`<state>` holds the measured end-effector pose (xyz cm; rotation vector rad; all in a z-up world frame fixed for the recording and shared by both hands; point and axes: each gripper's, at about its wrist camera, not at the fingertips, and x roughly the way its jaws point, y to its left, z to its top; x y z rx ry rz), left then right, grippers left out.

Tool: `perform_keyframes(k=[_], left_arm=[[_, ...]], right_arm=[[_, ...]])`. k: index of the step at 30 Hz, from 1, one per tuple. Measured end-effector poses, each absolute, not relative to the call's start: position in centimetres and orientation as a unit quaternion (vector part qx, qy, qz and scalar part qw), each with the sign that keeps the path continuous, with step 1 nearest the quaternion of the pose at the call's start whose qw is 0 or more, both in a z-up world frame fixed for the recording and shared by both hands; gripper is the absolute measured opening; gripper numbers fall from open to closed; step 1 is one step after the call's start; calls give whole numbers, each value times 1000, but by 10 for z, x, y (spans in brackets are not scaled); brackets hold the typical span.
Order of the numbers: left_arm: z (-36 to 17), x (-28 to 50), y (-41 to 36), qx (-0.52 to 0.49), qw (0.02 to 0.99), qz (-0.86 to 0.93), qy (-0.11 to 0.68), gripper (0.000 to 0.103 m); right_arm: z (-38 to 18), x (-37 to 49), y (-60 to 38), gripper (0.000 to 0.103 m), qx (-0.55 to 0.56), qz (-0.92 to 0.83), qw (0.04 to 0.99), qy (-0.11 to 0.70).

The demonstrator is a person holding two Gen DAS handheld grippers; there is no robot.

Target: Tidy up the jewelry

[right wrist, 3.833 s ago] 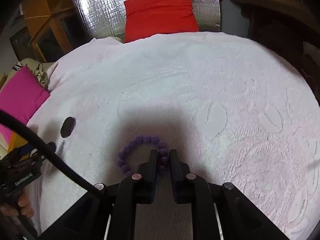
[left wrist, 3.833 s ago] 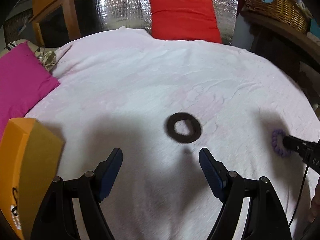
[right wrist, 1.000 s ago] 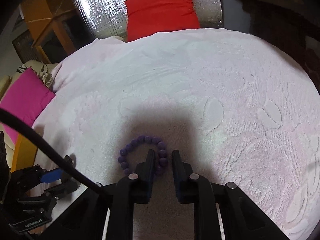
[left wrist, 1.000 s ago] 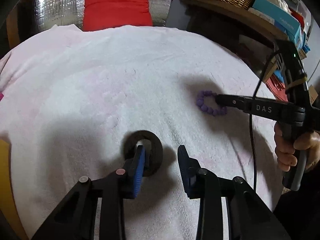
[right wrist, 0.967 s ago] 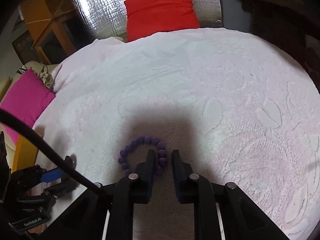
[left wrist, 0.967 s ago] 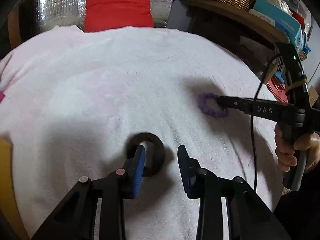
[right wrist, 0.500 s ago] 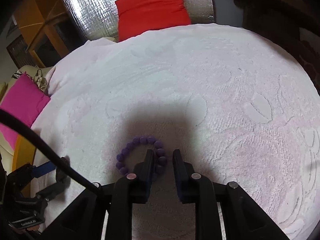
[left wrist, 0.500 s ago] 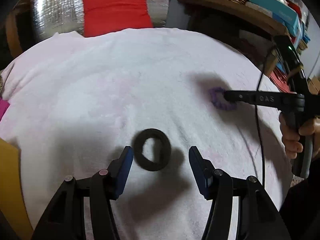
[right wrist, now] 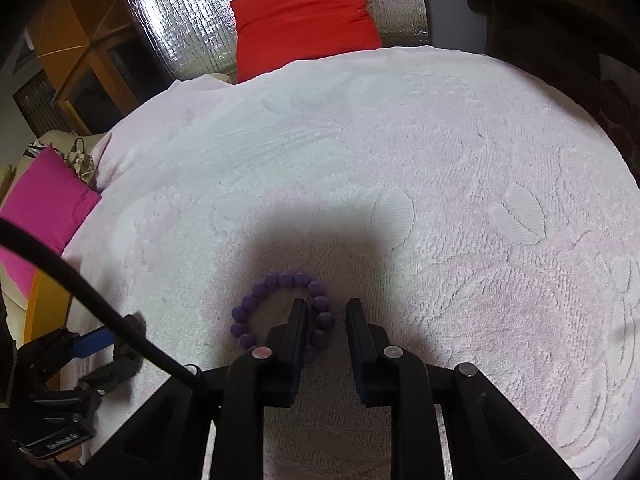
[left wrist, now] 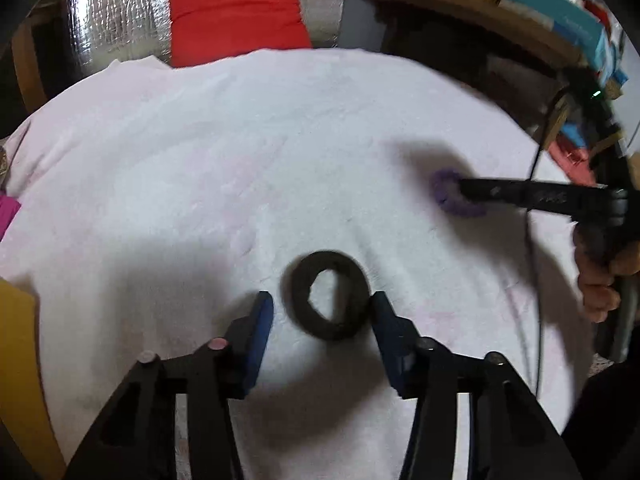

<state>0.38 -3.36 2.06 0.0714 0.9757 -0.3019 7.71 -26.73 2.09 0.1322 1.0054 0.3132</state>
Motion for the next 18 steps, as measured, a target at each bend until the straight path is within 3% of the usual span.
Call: perform_keyframes(k=[5, 12, 18], left_arm=[[21, 5, -33, 17, 874, -146, 463, 52], [22, 7, -45, 24, 878, -151, 453, 22], [24, 9, -45, 20, 880, -148, 450, 17]], right_arm=[[21, 77, -268, 24, 63, 151, 862, 479], [21, 74, -265, 24, 45, 154, 868, 471], [24, 69, -257, 13, 5, 151, 879, 453]])
